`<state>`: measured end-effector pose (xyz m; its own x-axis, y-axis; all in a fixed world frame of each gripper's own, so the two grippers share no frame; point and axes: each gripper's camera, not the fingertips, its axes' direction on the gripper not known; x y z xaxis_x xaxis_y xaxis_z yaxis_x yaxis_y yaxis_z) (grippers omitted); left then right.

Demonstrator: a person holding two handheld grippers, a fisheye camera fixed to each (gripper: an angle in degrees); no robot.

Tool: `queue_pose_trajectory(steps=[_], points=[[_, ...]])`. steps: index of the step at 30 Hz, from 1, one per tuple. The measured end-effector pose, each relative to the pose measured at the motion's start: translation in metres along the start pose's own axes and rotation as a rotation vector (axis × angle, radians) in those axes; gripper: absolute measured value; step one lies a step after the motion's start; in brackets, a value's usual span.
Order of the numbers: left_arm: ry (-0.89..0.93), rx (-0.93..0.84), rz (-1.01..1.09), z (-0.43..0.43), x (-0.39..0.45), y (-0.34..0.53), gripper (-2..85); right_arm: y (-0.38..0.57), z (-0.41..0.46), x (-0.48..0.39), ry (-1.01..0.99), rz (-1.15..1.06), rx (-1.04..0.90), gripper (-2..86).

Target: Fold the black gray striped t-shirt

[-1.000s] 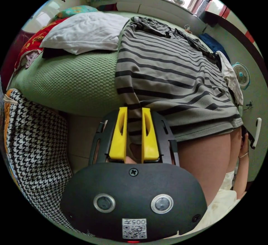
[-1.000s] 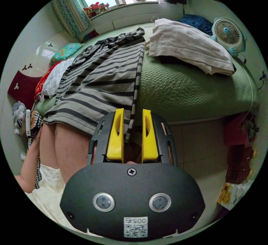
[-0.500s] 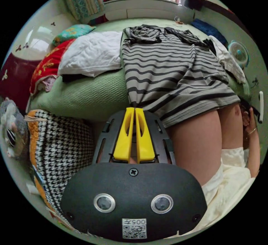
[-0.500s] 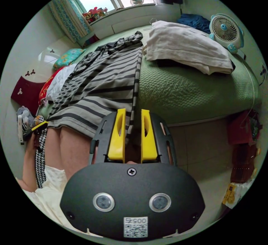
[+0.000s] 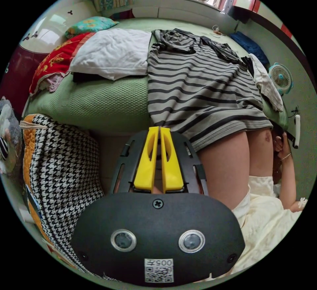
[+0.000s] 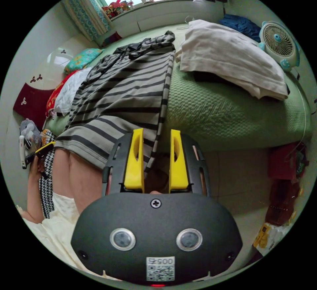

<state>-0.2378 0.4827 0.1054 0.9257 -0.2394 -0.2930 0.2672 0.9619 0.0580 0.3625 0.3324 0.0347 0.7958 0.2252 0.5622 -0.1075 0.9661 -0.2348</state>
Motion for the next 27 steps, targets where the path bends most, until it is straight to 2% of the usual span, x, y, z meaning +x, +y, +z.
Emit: queue_pose_trajectory(steps=[6,13,21,24,27], points=[[-0.021,0.012,-0.026,0.01,0.003,-0.027,-0.1,-0.029,0.032,-0.021,0.038,-0.048,-0.073,-0.5],[-0.004,0.091,-0.018,0.002,0.008,-0.063,-0.2,-0.061,-0.028,0.005,-0.046,0.015,-0.003,-1.7],[0.03,0.106,-0.012,0.037,0.036,-0.123,-0.1,-0.101,0.046,0.004,0.05,0.01,-0.267,1.6],[0.033,0.18,0.015,0.031,0.045,-0.17,0.2,-0.128,0.012,-0.014,0.064,-0.026,-0.129,5.1],[0.04,0.265,0.088,0.03,0.058,-0.242,1.1,-0.19,-0.025,-0.047,0.023,-0.179,0.063,7.9]])
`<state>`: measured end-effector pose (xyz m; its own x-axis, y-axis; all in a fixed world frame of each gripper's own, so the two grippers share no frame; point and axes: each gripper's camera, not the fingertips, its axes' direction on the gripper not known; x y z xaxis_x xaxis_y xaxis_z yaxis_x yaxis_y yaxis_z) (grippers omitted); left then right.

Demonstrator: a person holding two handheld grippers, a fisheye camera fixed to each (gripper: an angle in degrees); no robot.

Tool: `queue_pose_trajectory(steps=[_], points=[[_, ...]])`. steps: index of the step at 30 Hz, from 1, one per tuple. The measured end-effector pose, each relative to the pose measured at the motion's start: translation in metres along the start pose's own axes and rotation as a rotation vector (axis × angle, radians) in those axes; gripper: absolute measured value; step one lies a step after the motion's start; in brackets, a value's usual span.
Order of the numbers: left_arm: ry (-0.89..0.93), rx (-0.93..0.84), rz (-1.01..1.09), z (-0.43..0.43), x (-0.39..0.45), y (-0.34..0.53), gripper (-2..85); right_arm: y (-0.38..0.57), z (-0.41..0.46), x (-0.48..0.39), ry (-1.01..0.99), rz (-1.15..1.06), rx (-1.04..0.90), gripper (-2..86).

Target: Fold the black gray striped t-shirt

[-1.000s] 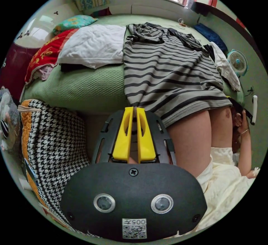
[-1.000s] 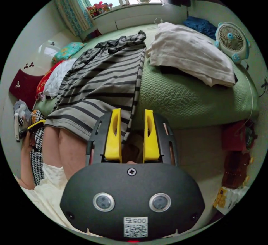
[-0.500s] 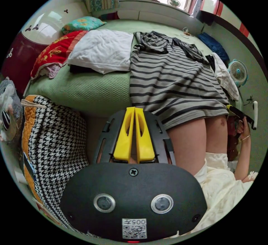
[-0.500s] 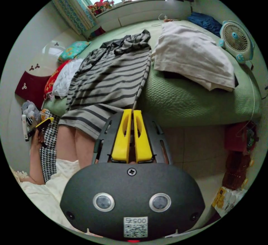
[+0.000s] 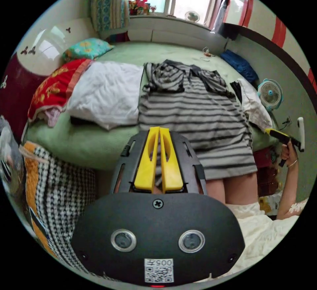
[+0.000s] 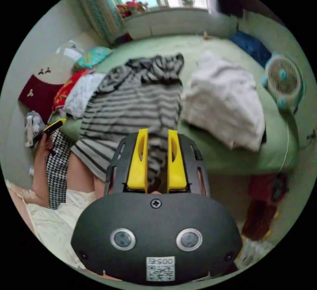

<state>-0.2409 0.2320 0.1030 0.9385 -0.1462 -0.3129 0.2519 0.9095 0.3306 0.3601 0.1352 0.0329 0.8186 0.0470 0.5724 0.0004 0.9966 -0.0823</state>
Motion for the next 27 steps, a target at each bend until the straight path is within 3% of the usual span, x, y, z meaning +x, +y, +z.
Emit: queue_pose_trajectory(steps=[2,6,13,18,21,27], points=[[-0.007,0.038,0.049,0.022,0.004,-0.049,2.4,-0.066,0.002,-0.019,0.058,-0.119,0.114,8.6],[-0.012,0.07,0.132,0.097,0.001,-0.167,7.2,-0.167,0.05,-0.032,0.111,-0.239,0.159,9.7],[-0.069,-0.101,0.126,0.245,-0.032,-0.321,12.0,-0.347,0.2,0.037,0.013,-0.119,-0.101,11.4],[-0.08,-0.046,0.117,0.314,-0.04,-0.373,16.1,-0.425,0.258,0.075,0.031,-0.06,-0.111,12.2],[-0.031,-0.099,0.108,0.359,-0.037,-0.387,17.9,-0.454,0.294,0.091,0.064,-0.035,-0.151,11.8],[-0.021,-0.166,0.125,0.41,-0.015,-0.404,15.7,-0.47,0.348,0.111,0.091,0.009,-0.261,12.1]])
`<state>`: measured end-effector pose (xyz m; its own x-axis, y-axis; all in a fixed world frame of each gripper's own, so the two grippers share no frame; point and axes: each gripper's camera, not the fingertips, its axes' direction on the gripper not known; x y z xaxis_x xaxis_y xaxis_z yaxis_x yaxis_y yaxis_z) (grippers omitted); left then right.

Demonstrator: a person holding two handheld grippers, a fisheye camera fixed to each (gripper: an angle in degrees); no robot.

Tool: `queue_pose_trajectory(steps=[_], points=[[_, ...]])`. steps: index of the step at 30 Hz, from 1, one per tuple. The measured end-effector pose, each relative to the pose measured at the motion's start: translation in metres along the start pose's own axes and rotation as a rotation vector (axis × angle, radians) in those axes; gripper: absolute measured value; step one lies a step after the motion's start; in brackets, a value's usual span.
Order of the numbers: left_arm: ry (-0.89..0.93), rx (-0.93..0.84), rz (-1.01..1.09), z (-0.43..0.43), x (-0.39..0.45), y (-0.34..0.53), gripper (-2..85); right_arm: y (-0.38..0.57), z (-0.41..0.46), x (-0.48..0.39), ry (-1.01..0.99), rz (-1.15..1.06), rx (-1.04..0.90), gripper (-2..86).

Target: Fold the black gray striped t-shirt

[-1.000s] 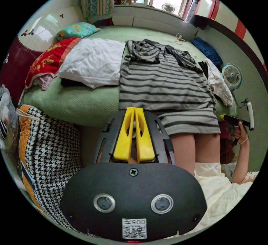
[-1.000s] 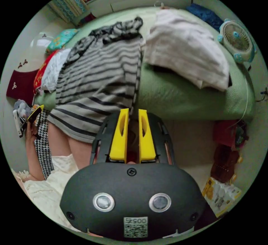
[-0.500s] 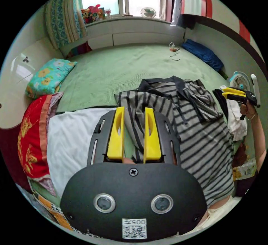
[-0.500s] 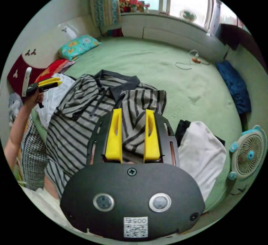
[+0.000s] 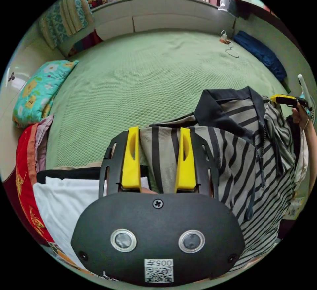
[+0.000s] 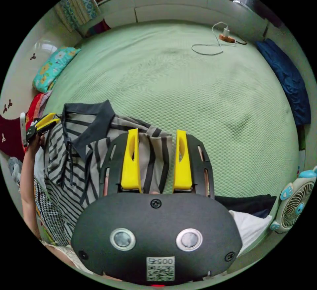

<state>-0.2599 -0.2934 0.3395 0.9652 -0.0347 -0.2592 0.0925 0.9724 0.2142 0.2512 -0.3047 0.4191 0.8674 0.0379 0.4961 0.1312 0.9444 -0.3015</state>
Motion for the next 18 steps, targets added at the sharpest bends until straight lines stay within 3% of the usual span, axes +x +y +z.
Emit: queue_pose_trajectory(steps=[3,8,12,18], points=[[0.001,-0.008,-0.005,0.003,0.007,-0.008,11.9,0.002,0.008,-0.01,0.055,-0.031,0.017,11.7],[-0.05,-0.038,0.037,-0.01,0.029,-0.016,4.6,0.006,-0.012,-0.027,0.017,-0.087,0.019,-0.7],[-0.089,0.041,0.009,-0.057,0.04,-0.026,3.8,0.007,-0.049,-0.044,0.134,-0.106,0.074,-1.2],[-0.334,0.119,0.104,-0.144,0.073,-0.045,3.5,-0.002,-0.14,-0.076,0.219,-0.089,0.199,-1.3]])
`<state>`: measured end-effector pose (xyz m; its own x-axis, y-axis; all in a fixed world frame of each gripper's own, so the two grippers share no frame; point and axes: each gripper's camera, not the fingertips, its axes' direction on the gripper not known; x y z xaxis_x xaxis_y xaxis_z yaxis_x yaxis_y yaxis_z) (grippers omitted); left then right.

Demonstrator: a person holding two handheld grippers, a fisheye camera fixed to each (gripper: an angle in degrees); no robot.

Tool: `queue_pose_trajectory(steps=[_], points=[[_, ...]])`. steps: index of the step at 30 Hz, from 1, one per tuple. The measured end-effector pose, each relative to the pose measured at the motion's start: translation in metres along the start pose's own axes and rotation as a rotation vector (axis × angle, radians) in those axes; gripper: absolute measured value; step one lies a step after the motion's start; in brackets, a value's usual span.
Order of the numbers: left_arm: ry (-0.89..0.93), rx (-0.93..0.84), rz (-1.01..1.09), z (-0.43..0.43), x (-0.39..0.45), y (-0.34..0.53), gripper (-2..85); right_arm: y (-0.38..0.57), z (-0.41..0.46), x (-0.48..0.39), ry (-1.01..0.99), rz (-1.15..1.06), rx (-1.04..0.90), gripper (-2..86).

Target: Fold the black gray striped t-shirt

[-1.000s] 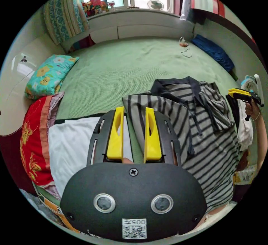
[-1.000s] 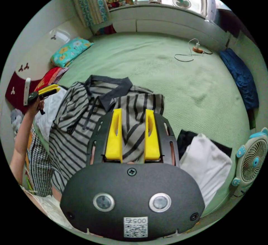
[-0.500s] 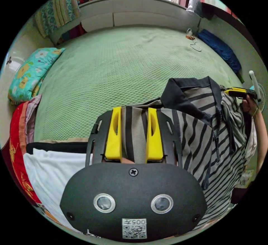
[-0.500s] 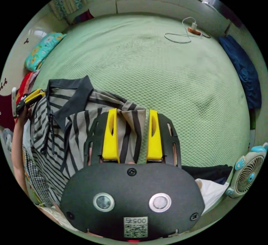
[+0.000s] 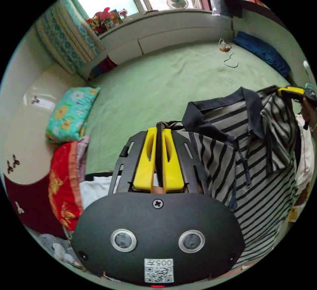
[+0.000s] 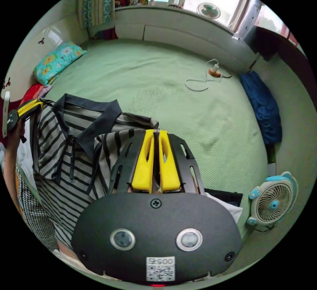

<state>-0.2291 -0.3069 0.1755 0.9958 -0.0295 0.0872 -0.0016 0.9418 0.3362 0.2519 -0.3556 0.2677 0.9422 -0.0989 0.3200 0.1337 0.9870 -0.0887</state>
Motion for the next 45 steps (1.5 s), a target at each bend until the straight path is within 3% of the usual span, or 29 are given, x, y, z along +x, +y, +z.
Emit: queue_pose_trajectory(steps=[6,14,24,30,32,39,45], points=[[-0.091,0.173,-0.107,-0.101,-0.031,-0.014,3.7,-0.018,-0.108,0.003,0.123,0.103,0.189,-1.4],[0.039,0.207,-0.192,-0.152,-0.047,0.065,4.0,0.057,-0.175,0.009,-0.015,0.14,0.238,-1.3],[0.217,0.17,-0.113,-0.183,-0.019,0.306,4.5,0.286,-0.177,-0.041,-0.023,0.009,0.174,-1.4],[0.325,-0.008,-0.23,-0.15,-0.011,0.434,7.4,0.413,-0.123,-0.079,-0.065,-0.072,0.017,0.4],[0.345,-0.002,-0.265,-0.158,-0.018,0.459,8.2,0.44,-0.122,-0.081,-0.076,-0.061,0.007,5.4],[0.374,0.071,-0.333,-0.223,-0.06,0.518,9.2,0.47,-0.163,-0.066,-0.124,-0.138,0.001,9.5],[0.469,0.092,-0.26,-0.235,-0.039,0.47,10.2,0.408,-0.182,-0.083,-0.337,-0.11,0.054,10.1]])
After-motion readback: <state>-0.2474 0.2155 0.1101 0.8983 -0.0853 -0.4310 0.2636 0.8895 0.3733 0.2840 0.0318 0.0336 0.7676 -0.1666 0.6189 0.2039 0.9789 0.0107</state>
